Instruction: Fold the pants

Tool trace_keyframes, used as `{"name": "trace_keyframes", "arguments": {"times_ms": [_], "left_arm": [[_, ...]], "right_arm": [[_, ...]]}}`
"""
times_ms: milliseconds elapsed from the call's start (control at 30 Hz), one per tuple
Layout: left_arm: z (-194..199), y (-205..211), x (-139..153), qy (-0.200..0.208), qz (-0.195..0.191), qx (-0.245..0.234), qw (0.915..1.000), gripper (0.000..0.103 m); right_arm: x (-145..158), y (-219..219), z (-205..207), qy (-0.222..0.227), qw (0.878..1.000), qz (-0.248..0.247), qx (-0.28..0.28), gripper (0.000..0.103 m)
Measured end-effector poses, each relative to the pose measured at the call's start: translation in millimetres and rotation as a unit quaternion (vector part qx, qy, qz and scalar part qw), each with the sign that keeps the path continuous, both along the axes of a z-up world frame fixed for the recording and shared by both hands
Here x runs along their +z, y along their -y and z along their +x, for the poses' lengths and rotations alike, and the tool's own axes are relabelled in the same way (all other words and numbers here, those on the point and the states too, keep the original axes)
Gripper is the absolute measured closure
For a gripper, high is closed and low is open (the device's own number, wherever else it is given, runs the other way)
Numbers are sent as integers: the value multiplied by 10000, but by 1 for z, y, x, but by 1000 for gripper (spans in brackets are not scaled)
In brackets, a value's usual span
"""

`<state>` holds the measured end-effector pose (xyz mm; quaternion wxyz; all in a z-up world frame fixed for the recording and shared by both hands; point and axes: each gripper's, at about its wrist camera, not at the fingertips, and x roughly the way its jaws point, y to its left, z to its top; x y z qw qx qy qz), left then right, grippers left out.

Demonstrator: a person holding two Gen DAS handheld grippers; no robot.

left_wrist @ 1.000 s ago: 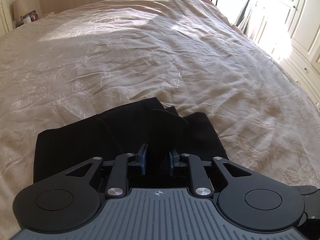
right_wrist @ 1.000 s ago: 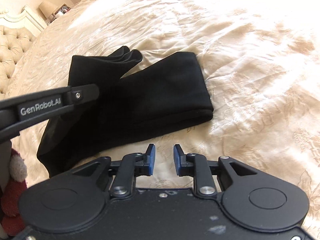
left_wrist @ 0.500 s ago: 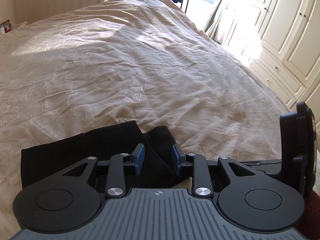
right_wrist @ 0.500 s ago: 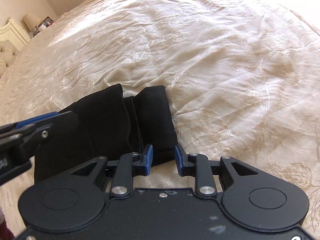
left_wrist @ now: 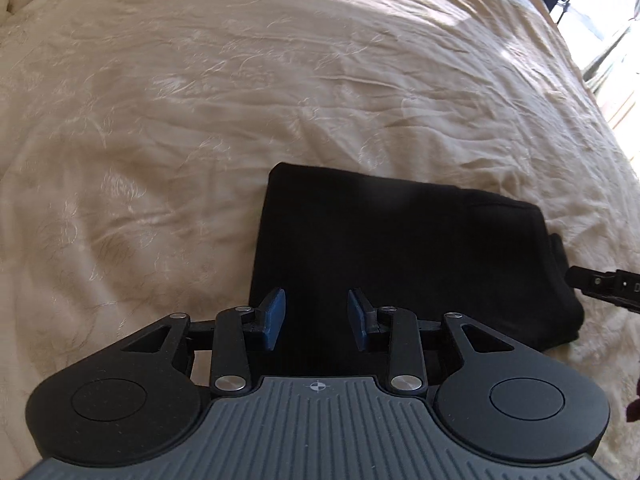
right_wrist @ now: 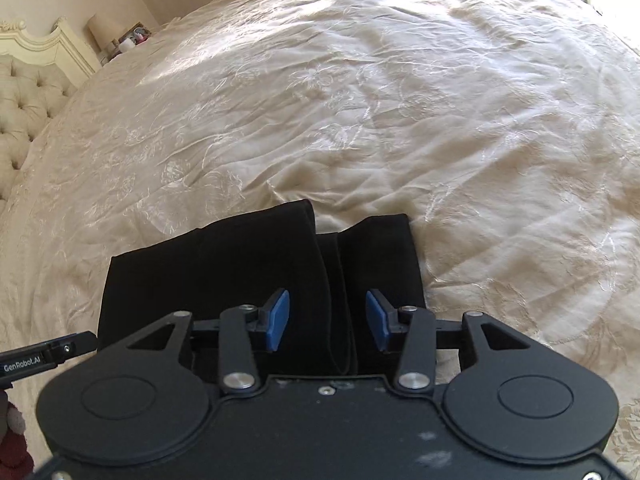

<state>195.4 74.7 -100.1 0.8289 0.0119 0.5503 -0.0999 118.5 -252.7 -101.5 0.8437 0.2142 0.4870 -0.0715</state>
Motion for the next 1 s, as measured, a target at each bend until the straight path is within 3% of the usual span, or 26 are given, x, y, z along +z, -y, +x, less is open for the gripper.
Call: {"name": "trace_keyframes", "arguments": {"times_ms": [100, 267, 367, 533, 800, 833, 900, 967, 1000], "left_arm": [[-2, -3, -24, -327, 180, -210, 9991, 69], [-4, 13, -45, -382, 563, -729, 9950, 67], [3, 16, -49, -464, 549, -773, 9944, 67], [4, -4, -34, -420, 178, -533, 9975, 67], [-14, -46, 2, -33, 137, 109, 9998, 67], [-15, -49, 4, -17, 163, 157, 9997, 67], [-14, -56, 7, -13, 214, 329, 9992, 67], [-12, -60, 7, -32, 259, 500, 9984, 67], [-11, -63, 8, -36, 283, 580, 9979, 67]], "right_arm": [[-10, -5, 13, -174, 9997, 28, 180, 54], [-33, -7, 32, -487, 9985, 120, 238, 51], [-43, -6, 36, -566, 9981, 170, 166, 49], [-49, -3, 33, -473, 9984, 322, 47, 47], [-46, -7, 35, -646, 9975, 249, 162, 47], [-45, -8, 38, -708, 9971, 208, 198, 50], [-42, -10, 41, -717, 9969, 46, 318, 77], [-31, -8, 38, -519, 9979, -10, 383, 94], [-21, -8, 36, -389, 9985, 3, 374, 94]]}}
